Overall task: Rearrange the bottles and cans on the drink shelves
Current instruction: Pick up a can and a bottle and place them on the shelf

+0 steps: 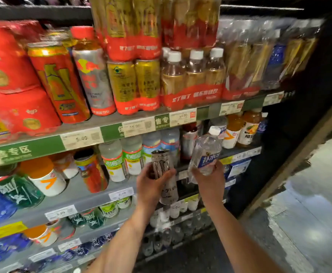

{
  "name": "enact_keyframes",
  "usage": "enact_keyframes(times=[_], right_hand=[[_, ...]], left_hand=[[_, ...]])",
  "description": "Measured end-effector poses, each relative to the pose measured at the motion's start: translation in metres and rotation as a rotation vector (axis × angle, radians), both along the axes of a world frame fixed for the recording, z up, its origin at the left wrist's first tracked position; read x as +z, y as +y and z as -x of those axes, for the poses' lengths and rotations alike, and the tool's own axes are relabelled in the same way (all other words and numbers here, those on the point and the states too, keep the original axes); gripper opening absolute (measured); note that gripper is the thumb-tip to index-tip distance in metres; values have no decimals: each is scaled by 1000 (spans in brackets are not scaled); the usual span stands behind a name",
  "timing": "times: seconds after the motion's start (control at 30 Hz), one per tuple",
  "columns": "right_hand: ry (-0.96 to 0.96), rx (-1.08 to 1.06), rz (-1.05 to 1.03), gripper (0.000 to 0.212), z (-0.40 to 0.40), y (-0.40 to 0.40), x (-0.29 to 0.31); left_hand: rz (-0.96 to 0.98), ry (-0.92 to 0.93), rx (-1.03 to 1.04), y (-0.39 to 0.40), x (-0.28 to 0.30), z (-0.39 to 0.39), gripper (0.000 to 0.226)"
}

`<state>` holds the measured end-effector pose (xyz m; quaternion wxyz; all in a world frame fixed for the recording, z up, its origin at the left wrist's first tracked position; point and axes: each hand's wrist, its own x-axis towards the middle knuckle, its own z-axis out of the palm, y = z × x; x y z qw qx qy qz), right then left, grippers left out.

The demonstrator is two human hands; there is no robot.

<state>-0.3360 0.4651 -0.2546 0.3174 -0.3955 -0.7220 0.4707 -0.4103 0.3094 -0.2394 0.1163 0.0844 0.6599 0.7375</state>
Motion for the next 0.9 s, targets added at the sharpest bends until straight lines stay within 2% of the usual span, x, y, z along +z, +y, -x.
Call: enact_keyframes(times=[0.03,0.07,0.1,0.17,0.33,0.43,0.5,0.57,0.77,0.9], right_hand=[[2,12,-2,70,1,16,0],[3,24,-5,65,1,32,-2],[4,38,-3,59,2,48,-3],[4,79,24,51,6,73,-4],[-19,168,0,41,19,116,-7],[-25,255,-67,49,29,128,-4],[-17,236,-130,56,38,132,-7],[-24,213,-84,65,48,134,-9],[-13,244,-87,69,64,140,-32],[5,284,-76,69,62,137,-40]], left_hand=[[-25,2,-5,15,0,-2,72],[-29,0,-5,30,1,-3,76],[-18,-14,1,47,0,-3,67],[8,-16,69,74,2,-3,34],[52,38,163,120,5,-8,27],[48,22,213,130,2,-6,22],[37,14,246,130,1,-6,22],[29,22,276,129,2,-6,26],[59,59,280,128,5,-10,28],[106,67,287,126,8,-12,38]])
